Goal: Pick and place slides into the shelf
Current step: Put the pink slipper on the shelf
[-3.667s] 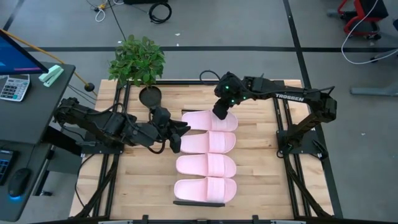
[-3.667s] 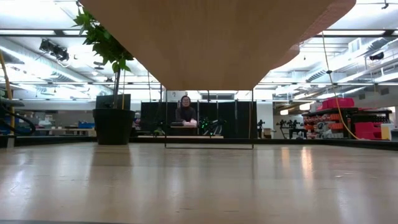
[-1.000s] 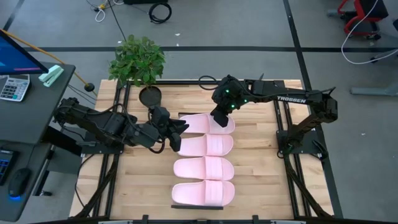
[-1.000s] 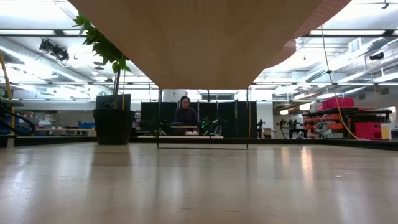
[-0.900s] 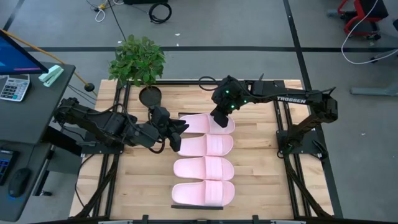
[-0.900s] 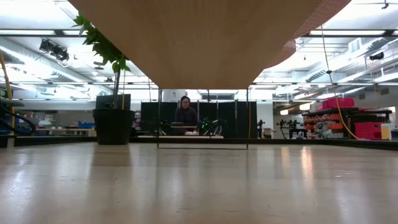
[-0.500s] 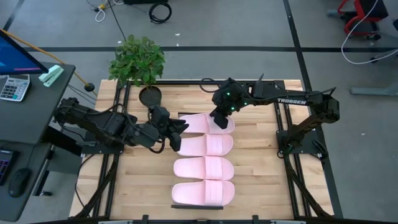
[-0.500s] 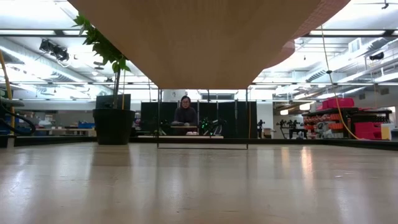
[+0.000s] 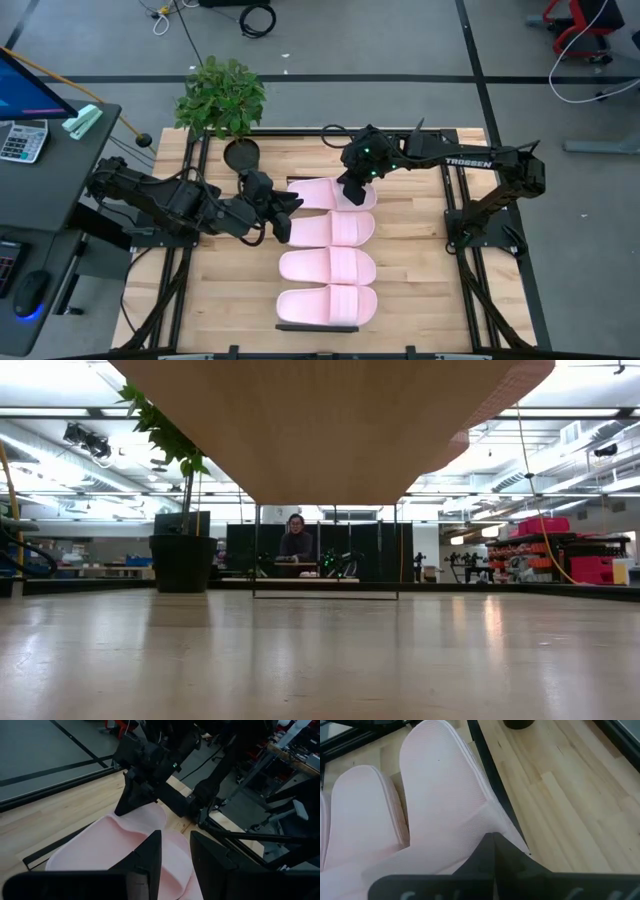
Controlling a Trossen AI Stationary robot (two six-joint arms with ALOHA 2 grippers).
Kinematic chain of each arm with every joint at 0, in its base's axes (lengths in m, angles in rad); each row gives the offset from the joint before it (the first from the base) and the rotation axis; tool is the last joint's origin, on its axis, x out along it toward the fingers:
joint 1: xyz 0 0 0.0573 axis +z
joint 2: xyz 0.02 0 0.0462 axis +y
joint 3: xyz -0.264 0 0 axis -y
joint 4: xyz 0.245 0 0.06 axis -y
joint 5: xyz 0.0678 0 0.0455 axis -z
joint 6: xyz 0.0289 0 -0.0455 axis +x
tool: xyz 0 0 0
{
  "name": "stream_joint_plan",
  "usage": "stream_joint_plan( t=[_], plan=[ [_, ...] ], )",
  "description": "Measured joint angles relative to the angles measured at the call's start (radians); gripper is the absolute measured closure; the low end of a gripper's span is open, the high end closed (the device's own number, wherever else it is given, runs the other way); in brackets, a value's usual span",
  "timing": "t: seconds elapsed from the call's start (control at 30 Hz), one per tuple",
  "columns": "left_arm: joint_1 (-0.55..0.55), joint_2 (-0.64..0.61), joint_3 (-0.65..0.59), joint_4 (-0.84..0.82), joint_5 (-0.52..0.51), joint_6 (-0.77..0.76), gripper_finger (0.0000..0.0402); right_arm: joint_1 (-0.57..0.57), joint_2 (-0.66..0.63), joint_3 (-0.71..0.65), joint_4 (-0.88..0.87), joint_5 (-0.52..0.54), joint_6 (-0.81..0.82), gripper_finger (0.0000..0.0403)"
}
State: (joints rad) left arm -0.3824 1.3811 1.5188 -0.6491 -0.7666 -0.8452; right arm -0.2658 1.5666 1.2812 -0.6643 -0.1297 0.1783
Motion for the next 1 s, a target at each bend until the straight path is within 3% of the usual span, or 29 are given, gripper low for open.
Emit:
stream_joint_plan(
  t=[0.27,1.0],
  plan=[
    [0.000,0.000,0.000,-0.008,0.000,-0.005,0.0294,-0.001,0.035,0.002,0.009,-0.110,0.012,0.0403],
    [0.000,0.000,0.000,-0.014,0.000,-0.008,0.0294,-0.007,0.035,-0.078,0.101,-0.158,0.074,0.0403]
  ],
)
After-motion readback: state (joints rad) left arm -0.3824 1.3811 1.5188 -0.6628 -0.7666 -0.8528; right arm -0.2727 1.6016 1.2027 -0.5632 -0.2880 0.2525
